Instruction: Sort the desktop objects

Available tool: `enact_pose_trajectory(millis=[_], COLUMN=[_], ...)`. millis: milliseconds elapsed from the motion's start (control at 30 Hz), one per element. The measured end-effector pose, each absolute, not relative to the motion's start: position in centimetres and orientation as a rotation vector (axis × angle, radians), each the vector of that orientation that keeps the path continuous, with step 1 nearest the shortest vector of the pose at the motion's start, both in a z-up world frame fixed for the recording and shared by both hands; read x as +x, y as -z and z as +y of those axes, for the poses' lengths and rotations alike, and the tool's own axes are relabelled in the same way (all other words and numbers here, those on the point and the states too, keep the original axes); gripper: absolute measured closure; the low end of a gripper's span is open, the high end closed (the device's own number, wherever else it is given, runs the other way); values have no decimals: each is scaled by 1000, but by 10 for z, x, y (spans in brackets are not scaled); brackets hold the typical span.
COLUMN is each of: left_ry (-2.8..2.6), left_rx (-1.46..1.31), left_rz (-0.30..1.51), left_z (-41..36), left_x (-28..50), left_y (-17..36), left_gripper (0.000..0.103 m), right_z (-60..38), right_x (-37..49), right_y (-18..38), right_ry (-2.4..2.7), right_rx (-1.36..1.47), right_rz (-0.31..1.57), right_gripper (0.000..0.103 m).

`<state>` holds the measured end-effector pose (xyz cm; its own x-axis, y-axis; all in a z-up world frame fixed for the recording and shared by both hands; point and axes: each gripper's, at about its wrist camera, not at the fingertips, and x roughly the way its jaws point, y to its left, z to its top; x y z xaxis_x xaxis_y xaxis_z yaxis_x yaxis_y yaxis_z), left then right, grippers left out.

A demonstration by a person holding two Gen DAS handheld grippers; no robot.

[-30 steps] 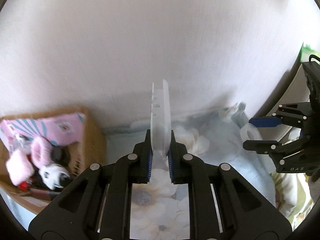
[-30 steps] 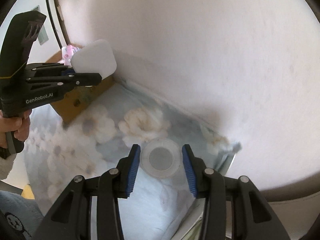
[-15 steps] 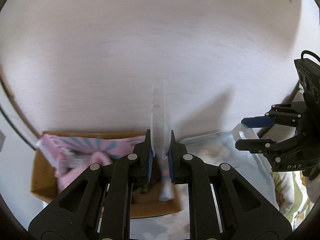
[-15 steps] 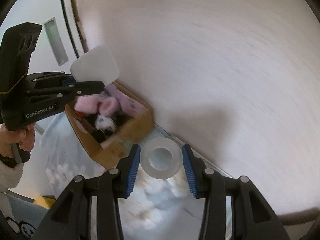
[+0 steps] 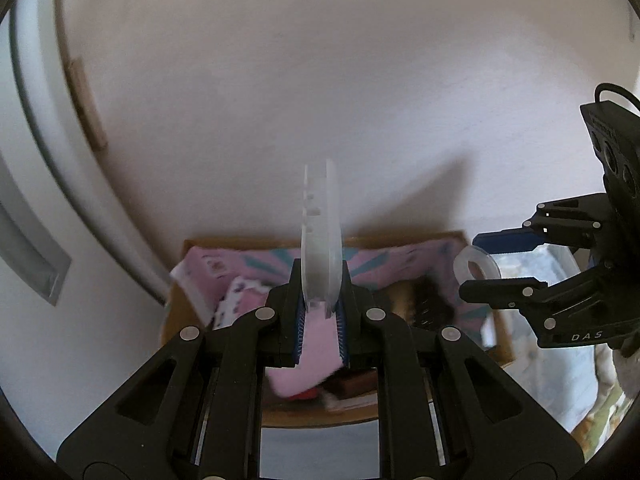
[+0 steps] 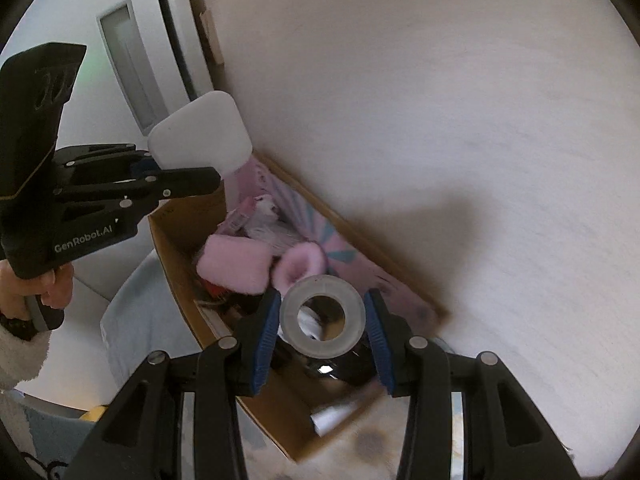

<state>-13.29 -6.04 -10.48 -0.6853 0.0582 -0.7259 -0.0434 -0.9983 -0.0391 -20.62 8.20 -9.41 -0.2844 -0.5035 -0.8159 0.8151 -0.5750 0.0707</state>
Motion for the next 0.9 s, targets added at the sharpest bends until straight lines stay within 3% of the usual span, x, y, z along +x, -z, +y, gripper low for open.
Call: enact_pose_trajectory(millis=[300,367,400,433,467,500,667,900], left_ry=[-2749,-2724,-2715,-2725,-2759,-2779,-2744,-2776], left_rx=[-1314,-1349,-1349,-1336,-1311,-1285,-1242,-1243], left_rz=[-76,-100,-106,-101,-95,-94,-187,-151], left_z=[-86,-89,-91,-88,-88,-88,-97,-93], left_x=[-139,-143,-143,-140,-137,-133,-129,-132], left_y=[122,124,122,122,121,119,115,102], left_gripper=[90,81,51,0,4,0,0,0], right_z=[50,46,46,48,50,52,59,59], right_x=[-213,-214,-214,-213,-212,-211,-203,-201], right_y=[119,124,125,125,124,124,117,114], right_ry=[1922,1901,1904,1915,1924,1931,2010,2066], right_rx=[1155,1176,1184,1175,1164,1168,1184,1205], right_rz=[453,426,418,402,379,363,371,335], right_gripper=[62,34,10,1,1,1,1,1])
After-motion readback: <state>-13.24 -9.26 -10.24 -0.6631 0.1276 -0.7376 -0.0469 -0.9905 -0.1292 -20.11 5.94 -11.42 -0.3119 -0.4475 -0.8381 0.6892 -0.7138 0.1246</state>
